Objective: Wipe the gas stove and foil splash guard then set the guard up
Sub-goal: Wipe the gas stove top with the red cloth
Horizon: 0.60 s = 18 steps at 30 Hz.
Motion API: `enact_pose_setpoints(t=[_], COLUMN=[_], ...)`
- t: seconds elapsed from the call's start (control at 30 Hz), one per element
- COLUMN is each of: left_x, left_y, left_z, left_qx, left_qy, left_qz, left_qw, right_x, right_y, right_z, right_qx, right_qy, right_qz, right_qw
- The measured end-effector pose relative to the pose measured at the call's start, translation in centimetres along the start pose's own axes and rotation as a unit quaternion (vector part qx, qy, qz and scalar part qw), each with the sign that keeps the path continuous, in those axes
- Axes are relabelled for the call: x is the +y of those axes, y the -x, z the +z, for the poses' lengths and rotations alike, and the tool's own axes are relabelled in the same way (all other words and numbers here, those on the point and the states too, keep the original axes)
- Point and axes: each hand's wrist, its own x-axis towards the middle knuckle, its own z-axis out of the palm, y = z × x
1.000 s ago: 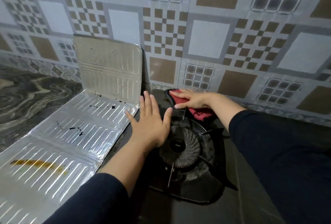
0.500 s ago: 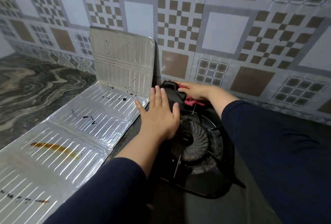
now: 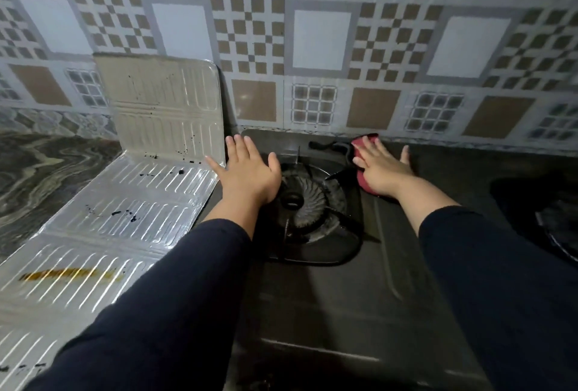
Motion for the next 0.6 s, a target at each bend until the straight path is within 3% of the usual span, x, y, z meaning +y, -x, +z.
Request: enact_pose_setpoints(t=[0.23, 0.6], left_x=[0.0, -0.8], left_y=[0.4, 1.5], left_z=[-0.1, -1.8], left_qx=[-0.024, -0.063], left_qy=[-0.004, 0.03], left_qz=[0.023, 0.077], left_qw=[0.999, 0.995], right_x=[-0.1, -7.1], right_y=[8.7, 21.4], right_z=[2.1, 5.0], right_qx=[0.033, 0.111], right_qy=[-0.001, -0.045], right_qz=[0.052, 0.125], right_qw=[0.998, 0.985])
